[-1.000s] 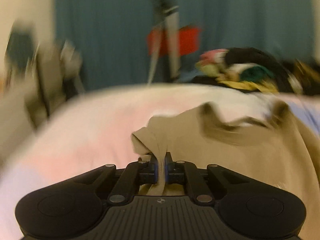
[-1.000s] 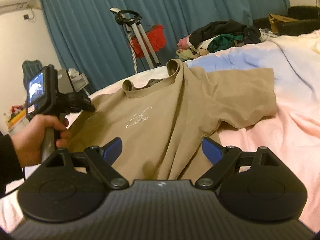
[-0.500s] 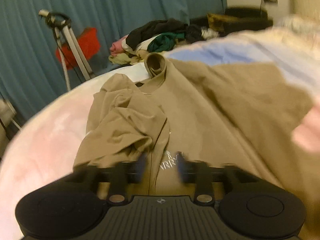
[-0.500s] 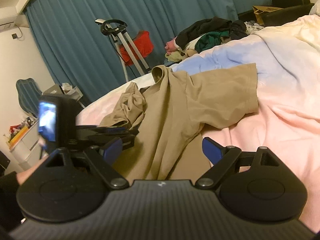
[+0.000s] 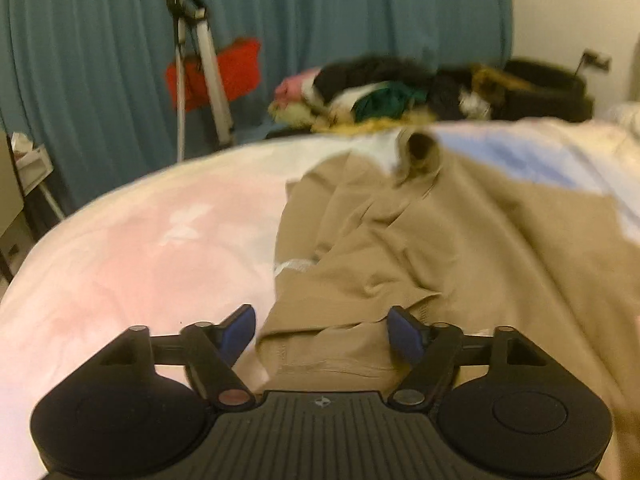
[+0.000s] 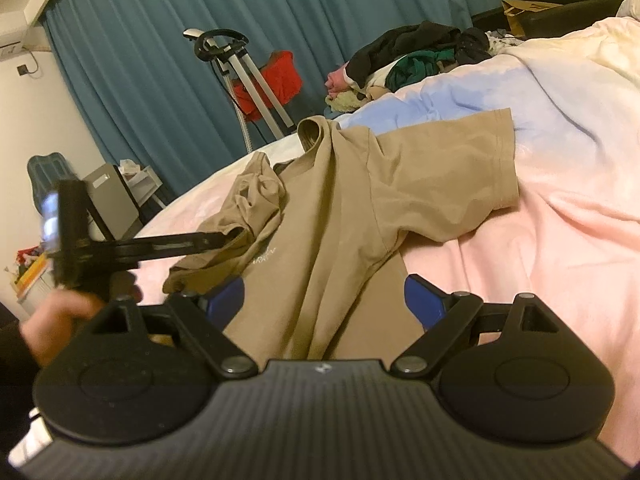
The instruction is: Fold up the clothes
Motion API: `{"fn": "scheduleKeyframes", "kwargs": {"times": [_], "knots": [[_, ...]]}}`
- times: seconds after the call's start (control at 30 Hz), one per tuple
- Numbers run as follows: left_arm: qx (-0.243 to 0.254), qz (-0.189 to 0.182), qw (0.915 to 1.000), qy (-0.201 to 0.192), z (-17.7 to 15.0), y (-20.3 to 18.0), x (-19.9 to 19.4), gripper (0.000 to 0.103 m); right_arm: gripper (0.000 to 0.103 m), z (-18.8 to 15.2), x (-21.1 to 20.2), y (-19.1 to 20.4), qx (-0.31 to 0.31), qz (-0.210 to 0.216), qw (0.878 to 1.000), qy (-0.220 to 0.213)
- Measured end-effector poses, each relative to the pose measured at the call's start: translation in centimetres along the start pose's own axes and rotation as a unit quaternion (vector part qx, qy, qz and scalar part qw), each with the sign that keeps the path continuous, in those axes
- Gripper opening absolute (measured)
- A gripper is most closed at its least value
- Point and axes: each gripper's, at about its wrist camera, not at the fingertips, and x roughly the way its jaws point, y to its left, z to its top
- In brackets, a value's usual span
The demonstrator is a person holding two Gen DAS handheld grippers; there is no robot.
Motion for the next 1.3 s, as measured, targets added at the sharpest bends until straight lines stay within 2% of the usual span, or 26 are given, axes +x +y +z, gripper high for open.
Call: {"fn": "scheduleKeyframes", "kwargs": {"times": [0.03, 0.07, 0.1, 0.2, 0.27, 0.37, 0.5, 0.6, 0.7, 0.77, 0.8, 0.83, 0.9, 0.93, 1.07, 1.13, 1.2, 1.3], "knots": [[-0.010, -0.011, 0.9999, 0.003, 0.2, 0.2, 0.4, 0.047, 0.088, 0.0, 0.1, 0.0, -0.002, -0.002, 1.000, 0.001], [-0.022, -0.026, 0.9994, 0.002, 0.4, 0.5, 0.7, 0.026, 0.088, -0.1, 0.3, 0.0, -0.004, -0.003, 1.000, 0.003], [-0.034, -0.037, 0.9987, 0.002, 0.7, 1.2, 0.7, 0.016, 0.088, -0.1, 0.4, 0.0, -0.004, -0.005, 1.000, 0.004], [-0.078, -0.057, 0.9953, -0.005, 1.4, 4.1, 0.3, 0.007, 0.088, -0.3, 0.9, -0.1, -0.004, -0.011, 1.000, 0.010], [-0.126, -0.058, 0.9902, -0.015, 1.9, 7.0, -0.3, 0.006, 0.088, -0.3, 1.1, -0.1, -0.004, -0.014, 1.000, 0.012], [-0.220, -0.049, 0.9735, -0.036, 2.8, 13.6, -2.3, 0.006, 0.088, -0.4, 1.4, 0.1, -0.012, -0.016, 1.000, 0.012], [-0.283, 0.023, 0.9571, -0.058, 4.2, 21.9, -4.6, 0.006, 0.088, -0.7, 1.8, 0.4, -0.024, -0.019, 0.999, 0.015], [-0.302, 0.118, 0.9450, -0.042, 4.2, 26.5, -4.1, 0.004, 0.088, -0.8, 2.1, 0.5, -0.031, -0.021, 0.999, 0.017], [-0.306, 0.217, 0.9267, -0.022, 2.9, 30.3, -3.4, 0.004, 0.088, -0.8, 2.2, 0.6, -0.037, -0.021, 0.999, 0.017], [-0.331, 0.231, 0.9148, -0.012, 1.2, 32.1, -3.2, 0.005, 0.088, -0.8, 2.3, 0.7, -0.042, -0.022, 0.999, 0.016], [-0.344, 0.220, 0.9126, -0.009, 0.2, 32.6, -3.4, 0.012, 0.088, -0.8, 2.3, 0.8, -0.044, -0.022, 0.999, 0.016], [-0.345, 0.209, 0.9151, -0.003, -0.6, 32.5, -3.7, 0.016, 0.088, -0.8, 2.4, 0.8, -0.046, -0.022, 0.999, 0.016], [-0.345, 0.188, 0.9195, 0.010, -2.1, 32.3, -4.3, 0.038, 0.088, -0.8, 2.5, 0.9, -0.050, -0.022, 0.998, 0.015], [-0.342, 0.176, 0.9230, 0.014, -2.9, 32.1, -4.8, 0.041, 0.088, -0.8, 2.5, 1.0, -0.052, -0.020, 0.998, 0.014], [-0.277, 0.134, 0.9513, 0.014, -5.1, 29.1, -9.8, 0.056, 0.088, -0.7, 2.6, 1.0, -0.054, -0.013, 0.998, 0.010], [-0.247, 0.117, 0.9619, 0.001, -5.3, 25.0, -12.7, 0.064, 0.088, -0.6, 2.5, 1.0, -0.055, -0.010, 0.998, 0.005], [-0.227, 0.100, 0.9687, -0.013, -5.3, 20.7, -15.7, 0.075, 0.088, -0.5, 2.2, 1.0, -0.057, -0.010, 0.998, -0.003], [-0.205, 0.085, 0.9748, -0.019, -5.5, 13.2, -20.1, 0.077, 0.088, -0.3, 1.3, 0.8, -0.049, -0.008, 0.999, -0.016]]}}
